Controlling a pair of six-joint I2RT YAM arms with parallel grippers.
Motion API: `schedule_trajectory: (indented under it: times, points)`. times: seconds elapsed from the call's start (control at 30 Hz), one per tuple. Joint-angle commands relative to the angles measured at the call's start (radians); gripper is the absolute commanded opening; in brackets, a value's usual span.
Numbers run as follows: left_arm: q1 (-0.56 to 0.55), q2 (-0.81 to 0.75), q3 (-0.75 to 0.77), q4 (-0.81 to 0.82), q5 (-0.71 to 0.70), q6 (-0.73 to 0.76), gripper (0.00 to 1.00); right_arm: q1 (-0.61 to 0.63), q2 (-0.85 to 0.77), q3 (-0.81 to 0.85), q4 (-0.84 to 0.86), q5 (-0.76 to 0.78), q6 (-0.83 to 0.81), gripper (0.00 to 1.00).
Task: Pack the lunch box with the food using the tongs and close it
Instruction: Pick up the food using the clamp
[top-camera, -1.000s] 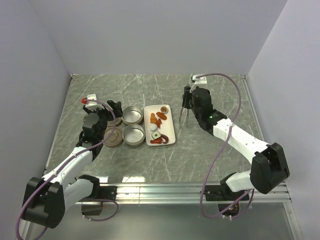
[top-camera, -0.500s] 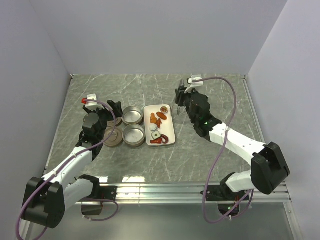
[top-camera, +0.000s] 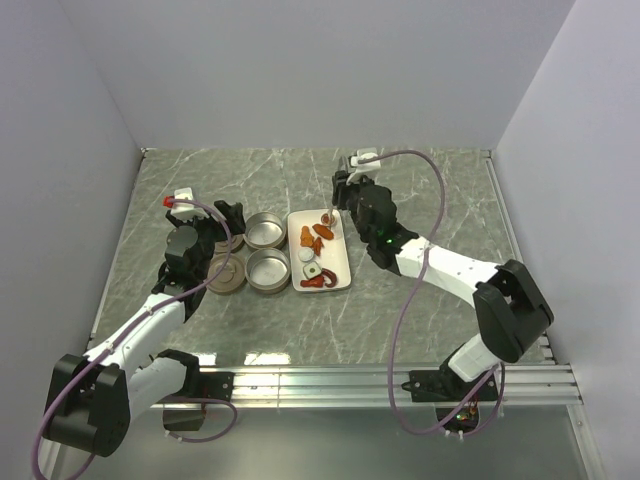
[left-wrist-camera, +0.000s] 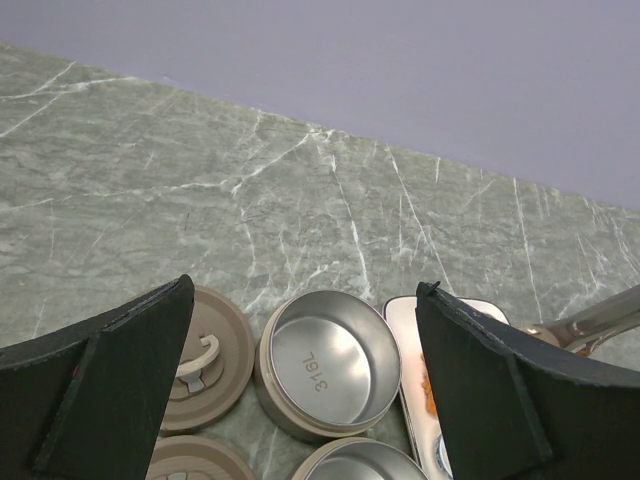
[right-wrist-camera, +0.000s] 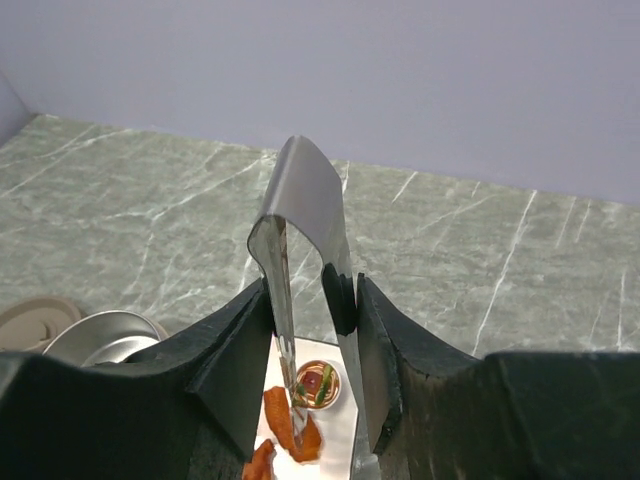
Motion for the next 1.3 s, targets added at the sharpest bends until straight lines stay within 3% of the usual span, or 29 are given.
schedule_trajectory:
  times: [0.0, 1.27]
  points:
    - [-0.001, 0.006, 0.006, 0.049, 0.017, 0.018, 0.99, 0.006, 0.016, 0.075, 0.083, 0.022, -0.014, 0.45]
    - [-0.001, 0.012, 0.005, 0.053, 0.015, 0.017, 0.99, 0.006, 0.183, 0.167, 0.097, 0.011, 0.009, 0.46]
